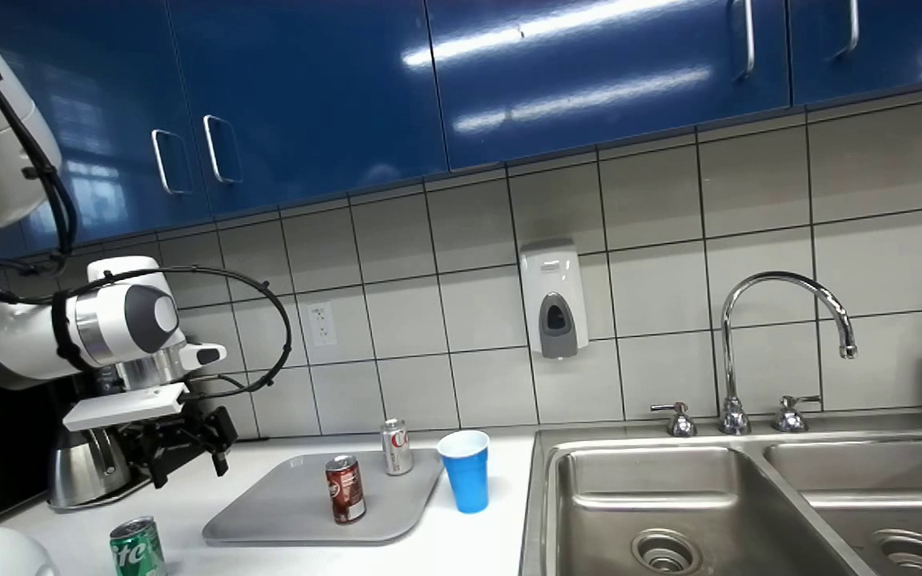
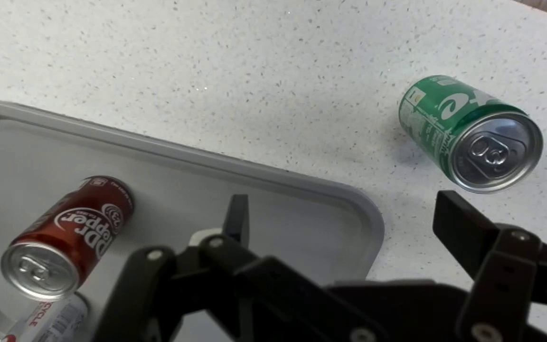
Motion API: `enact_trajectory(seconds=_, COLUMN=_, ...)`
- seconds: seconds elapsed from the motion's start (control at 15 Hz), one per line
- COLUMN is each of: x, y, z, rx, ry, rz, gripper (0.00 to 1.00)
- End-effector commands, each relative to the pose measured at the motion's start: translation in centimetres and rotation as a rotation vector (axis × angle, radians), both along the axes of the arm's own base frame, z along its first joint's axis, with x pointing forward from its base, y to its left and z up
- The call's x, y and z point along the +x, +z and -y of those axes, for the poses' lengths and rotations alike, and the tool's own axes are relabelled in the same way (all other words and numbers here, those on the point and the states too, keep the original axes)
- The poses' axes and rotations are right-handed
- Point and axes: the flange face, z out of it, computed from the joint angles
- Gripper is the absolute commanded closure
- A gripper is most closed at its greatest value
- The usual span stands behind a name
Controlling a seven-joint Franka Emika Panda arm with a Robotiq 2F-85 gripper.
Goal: Put the cans on the tray
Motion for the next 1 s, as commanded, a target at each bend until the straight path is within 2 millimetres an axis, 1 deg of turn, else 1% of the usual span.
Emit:
enact_trajectory(seconds=0.0, x=0.1, y=-0.2, z=-1.0, rx=0.021, ry=0.029, rz=0.021, gripper=0.00)
enact_trajectory(seconds=0.2, x=0.0, y=-0.5, z=-1.8, rx=0.031, ry=0.050, rz=0.026, gripper=0.00)
enact_trajectory(seconds=0.73, x=-1.3, y=-0.4, z=-4.8, rx=0.053, ry=0.109, rz=0.051, gripper=0.00)
enact_trajectory(seconds=0.93, x=-1.7, y=-0.9, z=-5.8, rx=0.051, ry=0.128, rz=0.045, gripper=0.00)
